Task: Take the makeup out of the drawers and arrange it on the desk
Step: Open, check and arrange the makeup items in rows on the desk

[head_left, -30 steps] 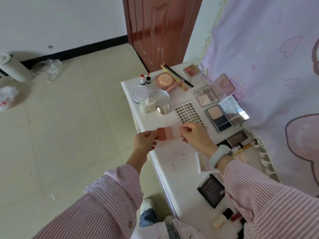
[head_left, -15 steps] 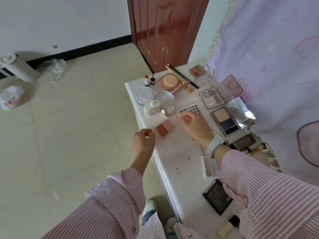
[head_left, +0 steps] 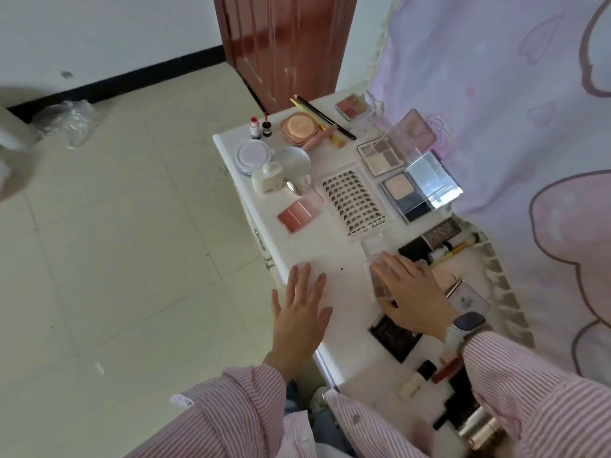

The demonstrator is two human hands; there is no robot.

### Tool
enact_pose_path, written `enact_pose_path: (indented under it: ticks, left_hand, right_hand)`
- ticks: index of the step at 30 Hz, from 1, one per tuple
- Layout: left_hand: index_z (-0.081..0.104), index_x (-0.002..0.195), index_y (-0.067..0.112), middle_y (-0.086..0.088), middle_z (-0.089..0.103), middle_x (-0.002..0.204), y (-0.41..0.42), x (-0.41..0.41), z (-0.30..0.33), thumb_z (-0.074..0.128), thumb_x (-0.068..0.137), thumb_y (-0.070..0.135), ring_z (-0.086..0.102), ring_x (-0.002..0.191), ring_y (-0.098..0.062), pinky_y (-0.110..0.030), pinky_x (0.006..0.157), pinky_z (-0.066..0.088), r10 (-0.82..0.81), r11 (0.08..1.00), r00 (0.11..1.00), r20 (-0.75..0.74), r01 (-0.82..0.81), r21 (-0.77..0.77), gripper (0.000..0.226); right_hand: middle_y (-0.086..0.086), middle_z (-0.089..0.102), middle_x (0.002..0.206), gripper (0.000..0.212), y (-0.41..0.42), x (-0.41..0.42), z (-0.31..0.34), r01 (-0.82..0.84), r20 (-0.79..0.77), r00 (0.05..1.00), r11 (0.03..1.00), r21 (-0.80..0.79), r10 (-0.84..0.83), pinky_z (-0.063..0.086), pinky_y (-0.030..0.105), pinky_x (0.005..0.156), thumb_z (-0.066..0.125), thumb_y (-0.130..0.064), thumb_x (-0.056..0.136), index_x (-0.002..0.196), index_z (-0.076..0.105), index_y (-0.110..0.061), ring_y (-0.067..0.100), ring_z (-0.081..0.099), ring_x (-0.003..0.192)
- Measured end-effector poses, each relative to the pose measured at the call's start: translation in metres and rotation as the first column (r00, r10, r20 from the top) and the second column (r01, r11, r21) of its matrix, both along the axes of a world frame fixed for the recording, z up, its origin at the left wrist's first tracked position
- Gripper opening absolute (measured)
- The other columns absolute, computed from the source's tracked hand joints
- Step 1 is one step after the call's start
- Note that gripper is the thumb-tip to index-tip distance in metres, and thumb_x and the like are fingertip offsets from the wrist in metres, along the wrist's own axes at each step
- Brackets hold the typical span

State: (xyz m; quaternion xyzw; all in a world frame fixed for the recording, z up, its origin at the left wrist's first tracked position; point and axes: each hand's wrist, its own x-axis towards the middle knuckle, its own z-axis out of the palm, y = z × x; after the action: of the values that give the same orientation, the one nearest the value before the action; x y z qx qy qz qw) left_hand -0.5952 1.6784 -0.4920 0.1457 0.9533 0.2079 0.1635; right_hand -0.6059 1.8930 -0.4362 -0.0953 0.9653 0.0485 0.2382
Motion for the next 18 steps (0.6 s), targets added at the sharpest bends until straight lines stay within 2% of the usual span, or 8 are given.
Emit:
enact_pose_path:
  ticks: [1,2,4,7,12,14,16,18]
  left_hand:
    - [0.010,0.147,0.030,0.006,-0.016,0.150,-0.002,-0.001,0.001,0.038,0.094,0.045,-0.023,0.136,-0.020,-0.054,0.111,0.003,-0.020,1.000,0.999,0.036,0.021,-0.022,0.062]
    - [0.002,0.146,0.032,0.007,-0.025,0.146,-0.003,-0.002,0.004,0.033,0.095,0.047,-0.028,0.134,-0.019,-0.052,0.112,-0.002,-0.045,0.997,0.997,0.062,0.048,-0.060,0.062]
    - [-0.005,0.146,0.033,0.007,-0.031,0.143,-0.004,-0.002,0.009,0.028,0.096,0.049,-0.031,0.132,-0.018,-0.052,0.112,-0.003,-0.073,0.989,0.993,0.094,0.084,-0.121,0.062]
    - [-0.005,0.146,0.032,0.007,-0.033,0.142,-0.003,-0.002,0.013,0.027,0.096,0.049,-0.032,0.132,-0.016,-0.053,0.113,0.000,-0.070,0.987,0.990,0.123,0.087,-0.135,0.062]
    - [-0.001,0.147,0.031,0.006,-0.024,0.152,-0.001,-0.003,0.015,0.030,0.096,0.048,-0.031,0.132,-0.012,-0.052,0.113,0.001,-0.048,0.994,0.988,0.149,0.063,-0.094,0.062]
    - [0.001,0.147,0.031,0.005,-0.021,0.154,-0.003,-0.003,0.017,0.033,0.096,0.046,-0.028,0.135,-0.013,-0.052,0.113,0.002,-0.052,0.995,0.986,0.160,0.066,-0.081,0.062]
    - [0.009,0.147,0.029,0.005,-0.015,0.155,-0.003,-0.006,0.021,0.038,0.095,0.042,-0.021,0.140,-0.014,-0.053,0.113,0.002,-0.035,0.998,0.980,0.194,0.046,-0.049,0.060]
    - [0.033,0.141,0.025,0.005,0.007,0.156,0.001,-0.010,0.031,0.043,0.095,0.035,-0.002,0.143,-0.014,-0.052,0.112,0.005,0.083,0.994,0.975,0.208,-0.097,0.056,0.048]
  right_hand:
    - [0.005,0.002,0.156,0.072,0.002,-0.001,0.001,-0.018,0.022,1.000,1.000,0.013,0.018,0.016,0.052,0.110,0.042,-0.045,0.090,0.147,0.006,-0.018,0.023,0.008,0.143]
    - [0.004,-0.001,0.156,0.072,0.003,-0.003,0.003,-0.036,0.043,0.998,0.999,0.032,0.035,0.016,0.050,0.111,0.039,-0.046,0.091,0.147,0.003,-0.019,0.022,0.006,0.143]
    - [0.005,0.006,0.154,0.069,0.003,-0.004,0.005,-0.055,0.033,0.998,0.998,0.027,0.054,0.022,0.049,0.109,0.041,-0.045,0.090,0.146,0.008,-0.020,0.023,0.013,0.140]
    - [0.007,0.021,0.147,0.065,-0.002,-0.005,0.006,-0.066,-0.018,0.998,0.998,0.012,0.066,0.029,0.047,0.105,0.046,-0.042,0.089,0.143,0.017,-0.019,0.026,0.025,0.133]
    - [0.006,0.015,0.147,0.070,-0.005,-0.002,0.002,-0.041,-0.014,0.999,0.999,-0.019,0.041,0.025,0.052,0.106,0.049,-0.042,0.087,0.144,0.013,-0.024,0.029,0.025,0.130]
    - [0.005,0.015,0.147,0.072,-0.005,-0.002,0.005,-0.005,-0.029,1.000,0.994,-0.106,0.002,0.027,0.050,0.106,0.053,-0.043,0.085,0.144,0.015,-0.025,0.029,0.025,0.129]
    - [0.006,0.020,0.144,0.075,-0.007,0.001,0.011,0.085,-0.062,0.992,0.955,-0.283,-0.107,0.030,0.047,0.105,0.059,-0.043,0.082,0.143,0.021,-0.023,0.026,0.025,0.126]
    - [0.003,0.028,0.136,0.076,-0.013,0.006,0.021,0.198,-0.051,0.963,0.820,-0.537,-0.266,0.033,0.037,0.101,0.065,-0.038,0.080,0.141,0.024,-0.020,0.018,0.026,0.121]
